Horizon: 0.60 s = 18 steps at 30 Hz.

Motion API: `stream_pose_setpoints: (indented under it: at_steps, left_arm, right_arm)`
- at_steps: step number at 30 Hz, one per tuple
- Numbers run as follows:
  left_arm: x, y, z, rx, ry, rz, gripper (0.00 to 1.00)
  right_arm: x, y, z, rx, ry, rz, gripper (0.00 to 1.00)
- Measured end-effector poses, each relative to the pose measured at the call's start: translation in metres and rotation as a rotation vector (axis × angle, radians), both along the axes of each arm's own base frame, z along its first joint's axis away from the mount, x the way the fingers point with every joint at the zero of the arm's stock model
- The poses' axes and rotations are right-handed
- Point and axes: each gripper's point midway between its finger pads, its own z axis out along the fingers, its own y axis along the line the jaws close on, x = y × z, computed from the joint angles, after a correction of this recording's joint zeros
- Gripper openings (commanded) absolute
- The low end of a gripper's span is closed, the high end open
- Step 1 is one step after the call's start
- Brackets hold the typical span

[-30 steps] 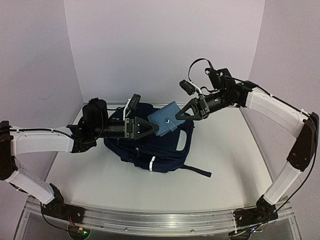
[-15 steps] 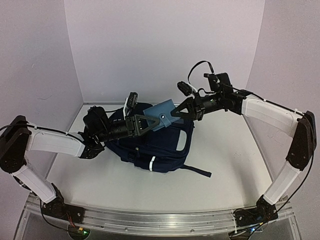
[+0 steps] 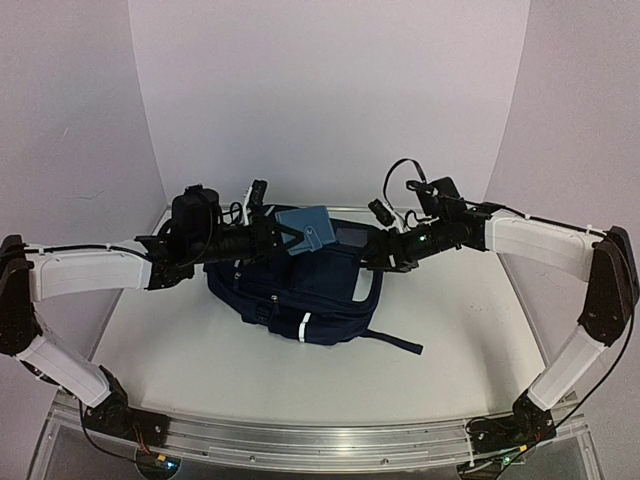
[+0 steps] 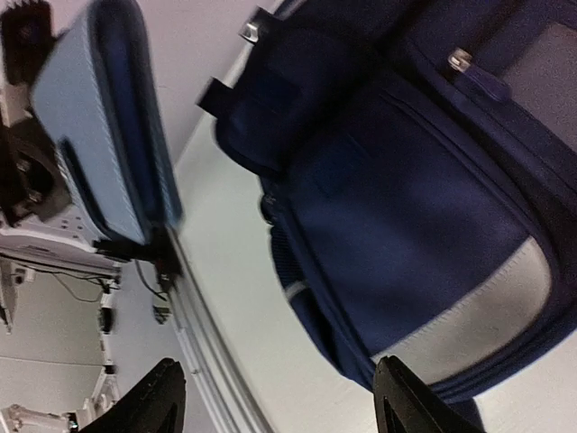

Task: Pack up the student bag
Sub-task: Pick up the personal item from the center of the board, then place the personal item in the student bag.

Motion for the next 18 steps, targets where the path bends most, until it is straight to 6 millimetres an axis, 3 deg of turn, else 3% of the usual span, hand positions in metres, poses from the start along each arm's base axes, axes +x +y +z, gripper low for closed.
stream_pose_setpoints:
  at_steps: [7, 13, 18]
  left_arm:
    - [0.013, 0.022, -0.035, 0.264, 0.105, 0.065, 0.00]
    - [0.026, 0.042, -0.058, 0.453, 0.162, 0.139, 0.00]
    - [0.030, 0.057, -0.075, 0.576, 0.198, 0.183, 0.00]
  right_arm:
    - [0.004, -0.011, -0.047, -0.180, -0.055, -0.017, 0.64]
    - [0.015, -0.016, -0.103, -0.327, -0.025, -0.021, 0.57]
    - [0.041, -0.012, -0.115, -0.407, -0.068, -0.045, 0.57]
